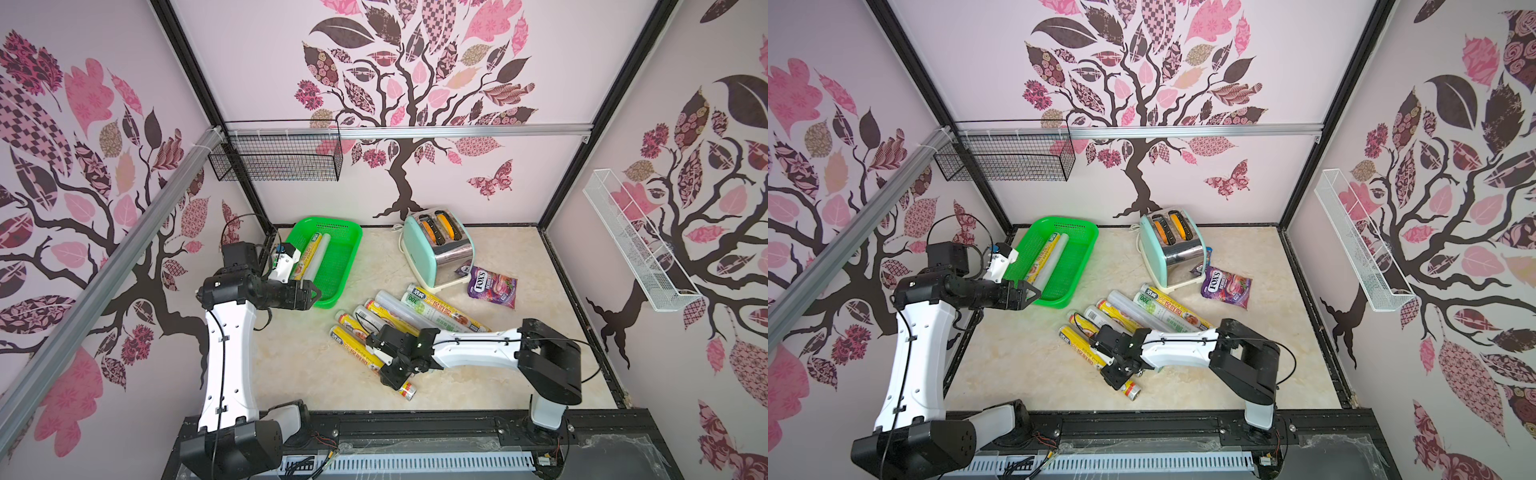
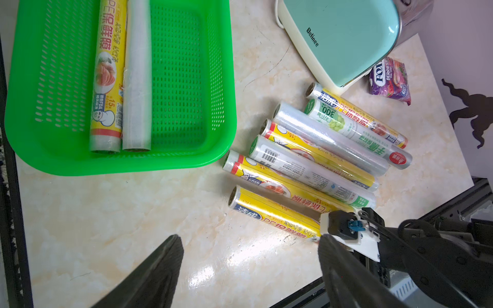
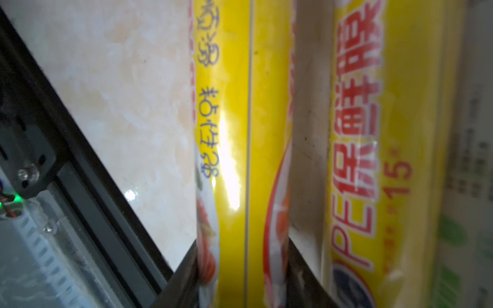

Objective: Put the plastic wrap into the basket
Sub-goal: Pick up the plastic wrap from the center of the board.

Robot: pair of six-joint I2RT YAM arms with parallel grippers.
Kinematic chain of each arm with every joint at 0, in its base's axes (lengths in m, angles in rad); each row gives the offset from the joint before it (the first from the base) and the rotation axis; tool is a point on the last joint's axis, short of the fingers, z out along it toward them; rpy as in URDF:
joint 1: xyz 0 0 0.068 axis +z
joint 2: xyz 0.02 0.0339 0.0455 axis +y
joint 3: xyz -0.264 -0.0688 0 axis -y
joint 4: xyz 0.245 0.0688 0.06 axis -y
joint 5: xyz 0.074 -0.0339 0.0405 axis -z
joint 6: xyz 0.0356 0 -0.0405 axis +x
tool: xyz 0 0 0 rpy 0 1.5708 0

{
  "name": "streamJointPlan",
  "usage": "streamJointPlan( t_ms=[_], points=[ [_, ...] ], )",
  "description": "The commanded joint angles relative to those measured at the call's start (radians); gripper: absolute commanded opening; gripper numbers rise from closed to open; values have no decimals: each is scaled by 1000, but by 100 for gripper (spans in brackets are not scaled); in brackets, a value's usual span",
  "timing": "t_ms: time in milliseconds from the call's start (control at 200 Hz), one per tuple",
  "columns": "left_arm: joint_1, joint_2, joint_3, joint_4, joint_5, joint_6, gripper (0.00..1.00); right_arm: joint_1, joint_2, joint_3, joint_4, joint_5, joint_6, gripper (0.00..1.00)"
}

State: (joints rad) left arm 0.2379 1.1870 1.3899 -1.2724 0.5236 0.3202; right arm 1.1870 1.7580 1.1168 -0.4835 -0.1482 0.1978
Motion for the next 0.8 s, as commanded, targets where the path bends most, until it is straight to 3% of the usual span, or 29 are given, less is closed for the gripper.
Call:
streamJointPlan(
  t_ms=[0, 125, 365, 485, 720, 795],
  points=[
    [6, -6, 31, -15, 35, -32, 83, 5, -107, -46, 97, 3, 28, 37],
    [6, -24, 36, 29, 16, -76, 83, 5, -202, -110, 169, 33, 51, 37],
    [6, -12, 76, 44, 141, -163, 83, -10, -323, -160, 357, 92, 104, 35],
    [6, 16, 110, 29, 180, -205, 83, -28, -319, -134, 444, 81, 152, 35],
    [6, 27, 101, 84, 399, -272, 83, -83, -230, -66, 644, 117, 309, 31],
    [6, 29, 77, 134, 438, -310, 84, -86, -191, -32, 719, 113, 303, 30]
  ],
)
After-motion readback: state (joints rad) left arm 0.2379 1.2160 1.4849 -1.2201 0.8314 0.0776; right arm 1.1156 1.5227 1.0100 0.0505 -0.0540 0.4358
